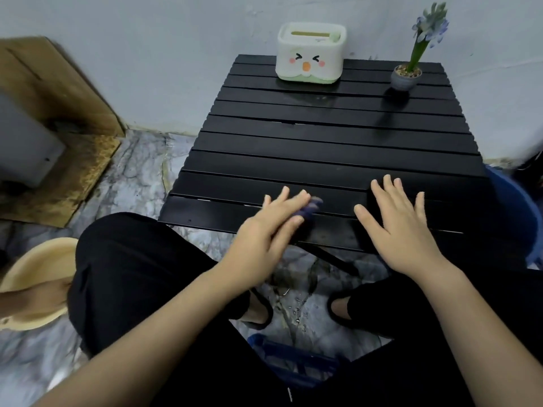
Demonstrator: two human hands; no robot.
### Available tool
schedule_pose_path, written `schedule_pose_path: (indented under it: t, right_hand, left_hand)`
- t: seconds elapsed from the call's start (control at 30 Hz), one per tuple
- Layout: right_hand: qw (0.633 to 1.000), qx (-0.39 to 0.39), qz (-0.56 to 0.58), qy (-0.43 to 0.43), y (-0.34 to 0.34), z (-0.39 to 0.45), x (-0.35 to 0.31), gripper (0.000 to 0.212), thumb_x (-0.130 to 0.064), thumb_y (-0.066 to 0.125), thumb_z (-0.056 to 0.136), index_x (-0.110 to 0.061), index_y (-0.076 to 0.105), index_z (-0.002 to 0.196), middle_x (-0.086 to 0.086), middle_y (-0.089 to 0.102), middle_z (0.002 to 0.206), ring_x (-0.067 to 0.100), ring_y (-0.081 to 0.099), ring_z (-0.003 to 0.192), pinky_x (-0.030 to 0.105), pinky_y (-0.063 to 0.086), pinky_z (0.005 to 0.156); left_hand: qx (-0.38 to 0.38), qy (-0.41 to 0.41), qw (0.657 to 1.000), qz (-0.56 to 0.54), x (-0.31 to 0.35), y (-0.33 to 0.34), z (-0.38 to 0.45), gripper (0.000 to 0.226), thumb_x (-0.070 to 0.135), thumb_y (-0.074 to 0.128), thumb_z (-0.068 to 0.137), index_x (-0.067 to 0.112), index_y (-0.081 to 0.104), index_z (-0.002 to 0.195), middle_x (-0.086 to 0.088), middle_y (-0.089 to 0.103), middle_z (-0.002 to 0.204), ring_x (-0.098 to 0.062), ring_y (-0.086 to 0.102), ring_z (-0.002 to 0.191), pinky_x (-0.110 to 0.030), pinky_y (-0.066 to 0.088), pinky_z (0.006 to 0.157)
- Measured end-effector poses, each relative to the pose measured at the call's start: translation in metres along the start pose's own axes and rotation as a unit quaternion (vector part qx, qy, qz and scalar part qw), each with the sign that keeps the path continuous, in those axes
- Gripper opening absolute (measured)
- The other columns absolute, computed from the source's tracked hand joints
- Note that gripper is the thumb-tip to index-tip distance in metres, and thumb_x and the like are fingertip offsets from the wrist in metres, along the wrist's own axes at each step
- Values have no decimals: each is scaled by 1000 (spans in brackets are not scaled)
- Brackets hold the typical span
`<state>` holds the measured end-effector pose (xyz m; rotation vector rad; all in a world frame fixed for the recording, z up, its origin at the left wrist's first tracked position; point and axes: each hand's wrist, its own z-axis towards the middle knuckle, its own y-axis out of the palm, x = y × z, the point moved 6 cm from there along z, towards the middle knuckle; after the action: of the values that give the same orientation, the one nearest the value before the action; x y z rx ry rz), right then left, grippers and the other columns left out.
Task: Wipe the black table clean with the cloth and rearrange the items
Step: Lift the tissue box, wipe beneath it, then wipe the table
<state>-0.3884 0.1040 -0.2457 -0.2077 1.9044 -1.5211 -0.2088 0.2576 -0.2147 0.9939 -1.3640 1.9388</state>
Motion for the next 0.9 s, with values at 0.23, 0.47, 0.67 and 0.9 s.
schedule_pose_path:
  t: [0.23, 0.47, 0.67, 0.9]
  right_hand:
    - [997, -23, 22, -75, 27, 14, -65, 78, -66, 21, 98, -20, 15, 162, -1, 1, 171, 10, -11, 156, 45, -16, 124]
    - [995, 4, -55, -81, 36, 15, -66, 79, -68, 15, 99, -19, 13, 162, 1, 0, 171, 13, -9, 157, 48, -11, 125]
    - [993, 18, -82, -81, 37, 14, -68, 81, -69, 15, 99, -18, 14, 162, 3, 2, 170, 16, -6, 157, 48, -7, 126]
    - [992, 27, -94, -78, 37, 14, -68, 80, -69, 16, 99, -18, 15, 161, 3, 4, 170, 17, -4, 157, 48, -5, 126]
  left_hand:
    - [55, -116, 978, 164, -64, -82, 20, 46, 33, 40, 105, 22, 39, 150, 1, 35, 160, -27, 15, 153, -42, 2, 125]
    - [171, -189, 955, 149, -84, -123, 7, 40, 33, 41, 103, 17, 56, 137, -7, 59, 139, -33, 45, 137, -56, 26, 118]
    - [154, -269, 900, 305, -89, -110, 13, 32, 43, 57, 94, 13, 66, 98, -6, 64, 115, -38, 42, 132, -54, 27, 114]
    - [201, -174, 944, 196, -51, -102, 24, 14, 26, 53, 99, 15, 47, 104, -2, 63, 94, -33, 60, 91, -48, 48, 83]
